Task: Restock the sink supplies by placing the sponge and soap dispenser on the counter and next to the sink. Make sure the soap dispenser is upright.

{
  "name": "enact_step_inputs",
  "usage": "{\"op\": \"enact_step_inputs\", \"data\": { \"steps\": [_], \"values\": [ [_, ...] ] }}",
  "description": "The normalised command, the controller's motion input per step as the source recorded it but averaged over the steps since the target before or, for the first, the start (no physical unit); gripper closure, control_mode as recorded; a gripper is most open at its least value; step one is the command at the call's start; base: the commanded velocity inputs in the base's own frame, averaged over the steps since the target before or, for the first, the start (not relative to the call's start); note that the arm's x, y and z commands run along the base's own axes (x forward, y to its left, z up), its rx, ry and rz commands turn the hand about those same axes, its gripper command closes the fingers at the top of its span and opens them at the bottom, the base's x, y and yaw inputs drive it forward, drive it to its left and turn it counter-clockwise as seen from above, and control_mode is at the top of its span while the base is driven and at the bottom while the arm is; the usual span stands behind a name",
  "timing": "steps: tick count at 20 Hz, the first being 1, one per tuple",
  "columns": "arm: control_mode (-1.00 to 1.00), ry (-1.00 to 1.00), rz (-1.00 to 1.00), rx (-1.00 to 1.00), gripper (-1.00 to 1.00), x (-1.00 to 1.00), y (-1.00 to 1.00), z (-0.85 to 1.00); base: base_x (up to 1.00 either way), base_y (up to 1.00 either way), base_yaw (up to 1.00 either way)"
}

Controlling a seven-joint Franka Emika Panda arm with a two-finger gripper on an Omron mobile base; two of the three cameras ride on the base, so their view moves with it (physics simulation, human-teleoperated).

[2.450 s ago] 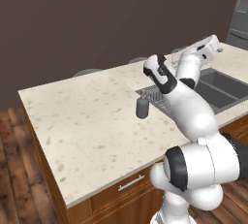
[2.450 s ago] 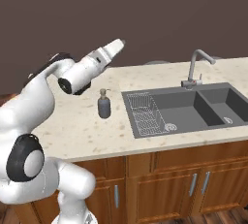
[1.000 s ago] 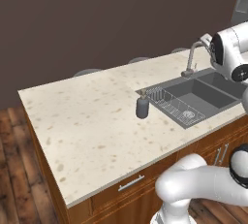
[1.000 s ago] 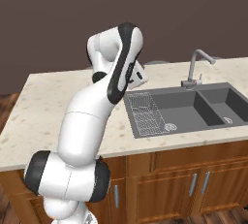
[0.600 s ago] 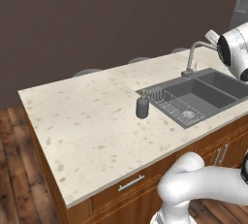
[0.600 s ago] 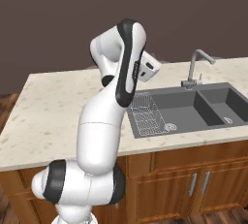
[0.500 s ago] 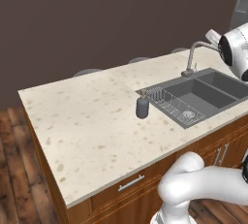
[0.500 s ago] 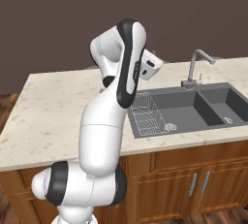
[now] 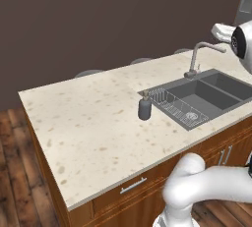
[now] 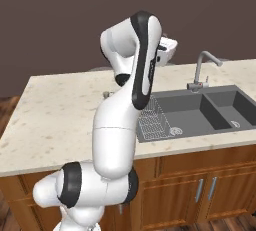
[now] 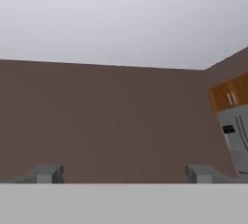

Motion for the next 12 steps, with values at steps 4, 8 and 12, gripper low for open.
{"op": "enact_step_inputs", "data": {
  "steps": [4, 8, 12],
  "values": [
    [-1.00, -0.07, 0.00, -0.83, -1.00, 0.00, 0.00, -0.04, 0.00, 0.00, 0.00],
    [-1.00, -0.07, 0.00, -0.87, -1.00, -0.08, 0.03, -0.27, 0.00, 0.00, 0.00],
    [-1.00, -0.10, 0.00, -0.93, -1.00, -0.21, 0.04, -0.19, 0.00, 0.00, 0.00]
  ]
}}
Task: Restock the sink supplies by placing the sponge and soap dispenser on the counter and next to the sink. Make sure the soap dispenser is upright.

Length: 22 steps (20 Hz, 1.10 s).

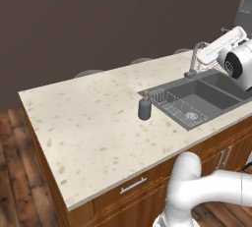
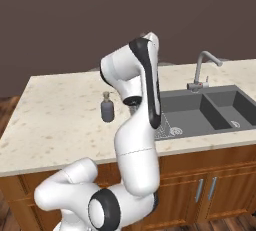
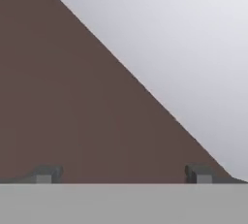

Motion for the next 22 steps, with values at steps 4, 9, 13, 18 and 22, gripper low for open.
{"op": "enact_step_inputs", "data": {
  "steps": [4, 9, 13, 18, 22],
  "values": [
    [-1.00, -0.16, 0.00, -0.91, -1.00, -0.27, 0.00, 0.01, 0.00, 0.00, 0.00],
    [-1.00, -0.21, 0.00, -0.83, -1.00, -0.29, 0.00, 0.12, 0.00, 0.00, 0.00],
    [-1.00, -0.20, 0.00, -0.76, -1.00, -0.28, -0.01, 0.17, 0.00, 0.00, 0.00],
    [-1.00, -0.13, 0.00, -0.62, -1.00, -0.33, -0.33, 0.28, 0.00, 0.00, 0.00],
    [-1.00, -0.07, 0.00, -0.37, -1.00, -0.26, -0.56, 0.03, 0.00, 0.00, 0.00]
  ]
}}
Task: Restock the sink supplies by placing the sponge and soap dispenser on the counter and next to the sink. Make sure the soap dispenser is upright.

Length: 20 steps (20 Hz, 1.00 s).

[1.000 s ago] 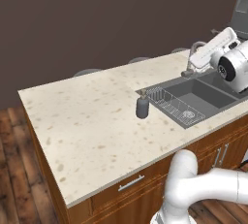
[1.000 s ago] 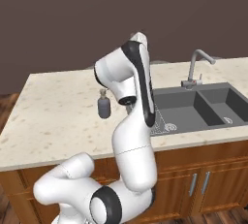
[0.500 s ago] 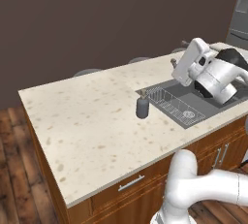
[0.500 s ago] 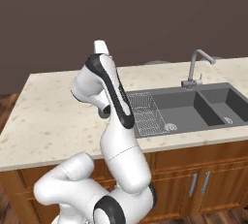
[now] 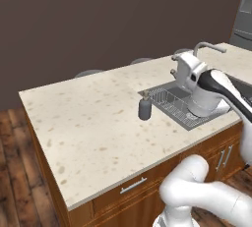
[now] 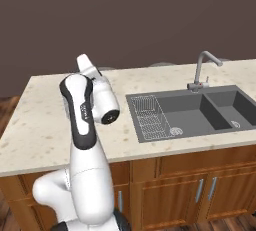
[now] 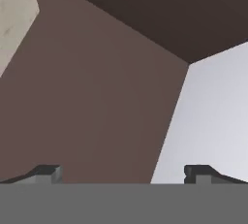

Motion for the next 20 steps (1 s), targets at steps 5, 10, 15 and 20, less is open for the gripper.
{"op": "enact_step_inputs", "data": {
  "steps": [5, 10, 15, 20],
  "values": [
    [-1.00, -0.17, -0.04, -0.41, -1.00, -0.32, -0.52, 0.08, 0.00, 0.00, 0.00],
    [-1.00, -0.25, -0.09, -0.66, -1.00, -0.37, -0.37, 0.31, 0.00, 0.00, 0.00],
    [-1.00, -0.10, -0.14, -0.50, -1.00, -0.56, -0.18, 0.16, 0.00, 0.00, 0.00],
    [-1.00, 0.07, -0.05, -0.42, -1.00, -0.33, 0.03, -0.32, 0.00, 0.00, 0.00]
  ]
}}
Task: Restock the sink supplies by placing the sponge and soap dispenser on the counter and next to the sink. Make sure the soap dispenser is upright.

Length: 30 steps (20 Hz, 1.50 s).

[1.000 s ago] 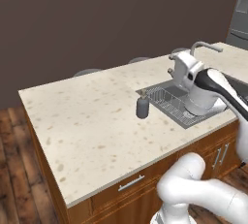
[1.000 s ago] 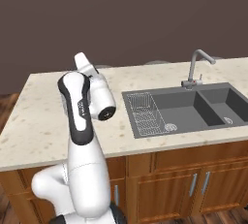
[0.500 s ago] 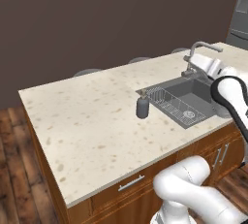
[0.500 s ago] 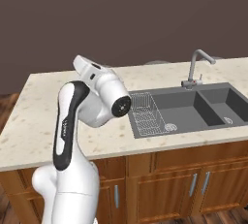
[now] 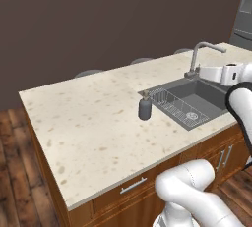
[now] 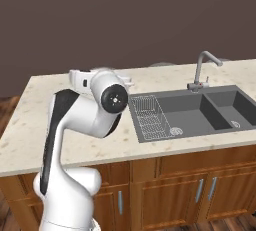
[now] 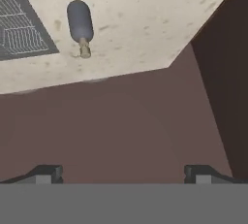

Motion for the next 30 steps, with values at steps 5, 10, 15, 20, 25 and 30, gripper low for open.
{"op": "enact_step_inputs", "data": {
  "steps": [5, 10, 15, 20, 25, 30],
  "values": [
    [-1.00, 0.04, 0.02, -0.12, -1.00, 0.00, 0.27, -0.33, 0.00, 0.00, 0.00],
    [-1.00, 0.06, -0.10, -0.01, -1.00, -0.31, 0.00, -0.19, 0.00, 0.00, 0.00],
    [1.00, 0.06, -0.15, 0.00, -1.00, -0.34, 0.00, -0.05, -0.30, 0.00, -0.17],
    [1.00, 0.00, 0.00, 0.00, -1.00, 0.00, 0.00, 0.00, -0.61, 0.00, -0.58],
    [1.00, 0.00, 0.00, 0.00, -1.00, 0.00, 0.00, 0.00, -0.26, 0.01, -0.70],
    [1.00, 0.00, 0.00, 0.00, -1.00, 0.00, 0.00, 0.00, -0.03, 0.24, -0.72]
  ]
}}
